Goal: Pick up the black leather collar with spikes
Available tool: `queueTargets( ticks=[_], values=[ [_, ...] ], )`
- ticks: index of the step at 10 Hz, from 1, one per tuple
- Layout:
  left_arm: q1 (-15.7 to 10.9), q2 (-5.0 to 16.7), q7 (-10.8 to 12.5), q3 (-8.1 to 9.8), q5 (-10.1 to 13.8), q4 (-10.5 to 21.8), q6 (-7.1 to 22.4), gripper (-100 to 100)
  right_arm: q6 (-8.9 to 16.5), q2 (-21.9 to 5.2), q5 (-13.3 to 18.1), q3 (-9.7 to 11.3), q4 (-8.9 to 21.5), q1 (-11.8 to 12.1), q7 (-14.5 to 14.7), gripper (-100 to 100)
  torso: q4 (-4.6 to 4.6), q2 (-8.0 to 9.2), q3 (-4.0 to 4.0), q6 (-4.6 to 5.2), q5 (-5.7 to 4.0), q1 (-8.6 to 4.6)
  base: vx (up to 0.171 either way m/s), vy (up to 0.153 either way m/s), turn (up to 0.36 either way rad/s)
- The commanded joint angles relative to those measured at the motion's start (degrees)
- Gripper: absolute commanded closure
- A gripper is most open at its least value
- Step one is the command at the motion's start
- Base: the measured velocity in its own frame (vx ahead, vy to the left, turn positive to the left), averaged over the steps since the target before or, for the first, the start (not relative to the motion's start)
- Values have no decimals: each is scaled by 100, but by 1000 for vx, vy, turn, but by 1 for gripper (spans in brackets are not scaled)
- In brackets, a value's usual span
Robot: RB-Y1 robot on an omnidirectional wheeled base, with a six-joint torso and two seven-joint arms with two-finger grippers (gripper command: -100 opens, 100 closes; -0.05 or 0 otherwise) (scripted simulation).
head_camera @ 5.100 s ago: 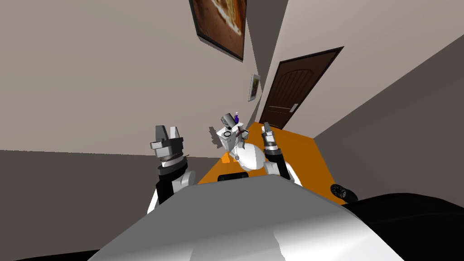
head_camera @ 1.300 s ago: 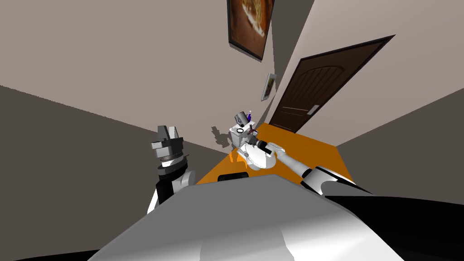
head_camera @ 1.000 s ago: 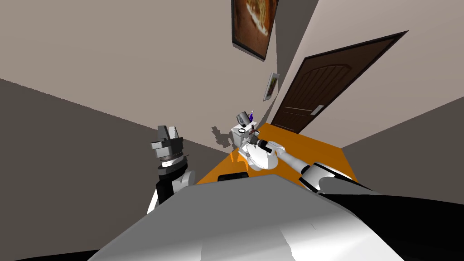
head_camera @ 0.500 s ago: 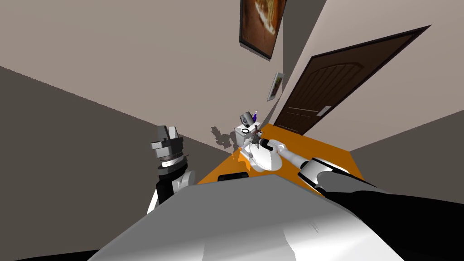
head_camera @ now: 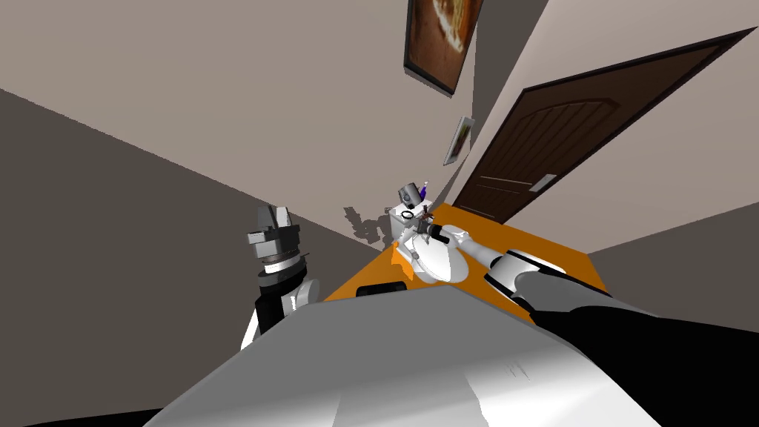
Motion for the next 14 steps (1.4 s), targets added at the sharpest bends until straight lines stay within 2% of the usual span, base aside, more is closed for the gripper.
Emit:
queueTargets(
  ticks=[1, 3, 4, 5, 6, 8, 9, 11, 14],
  values=[
    [0, 0, 0, 0, 0, 0, 0, 0, 11, -33, 67, 68, 158, -71, 76, -100, 0, 0, 0, 0, 0, 0, 10, 51, 56],
    [0, 0, 0, 0, 0, 0, 0, 0, -37, -134, 299, 256, 650, -386, 349, -100, 0, -4, -2, 0, 0, -1, 24, 75, 108],
    [0, 0, 0, 0, 0, 0, 0, 0, -37, -134, 299, 256, 660, -386, 349, -100, -1, -3, -2, 0, 2, 7, 17, 66, 21],
    [0, 0, 0, 0, 0, 0, 0, 0, -59, -180, 403, 341, 868, -527, 472, -100, -1, -1, -1, 3, 1, 2, 22, 59, 57],
    [0, 0, 0, 0, 0, 0, 0, 0, -59, -180, 403, 341, 882, -527, 472, -100, 0, -2, -1, 2, 0, -1, 15, 42, 31],
    [0, 0, 0, 0, 0, 0, 0, 0, -97, -258, 583, 488, 1217, -771, 687, -100, 0, 0, 0, 1, -1, -6, 20, 55, 81],
    [0, 0, 0, 0, 0, 0, 0, 0, -97, -258, 583, 488, 1144, -771, 687, -100, 0, -2, -1, 2, 0, -1, 19, 52, 16],
    [0, 0, 0, 1, 0, 0, 0, 0, -97, -258, 583, 488, 1264, -771, 687, -100, 0, 5, 2, 5, -3, -14, 3, 12, -8],
    [0, 0, 0, 0, 0, 0, 0, 0, -135, -341, 775, 647, 1664, -1028, 918, -100, 1, 4, 2, 2, -2, -10, 10, 37, 59]
  ],
)
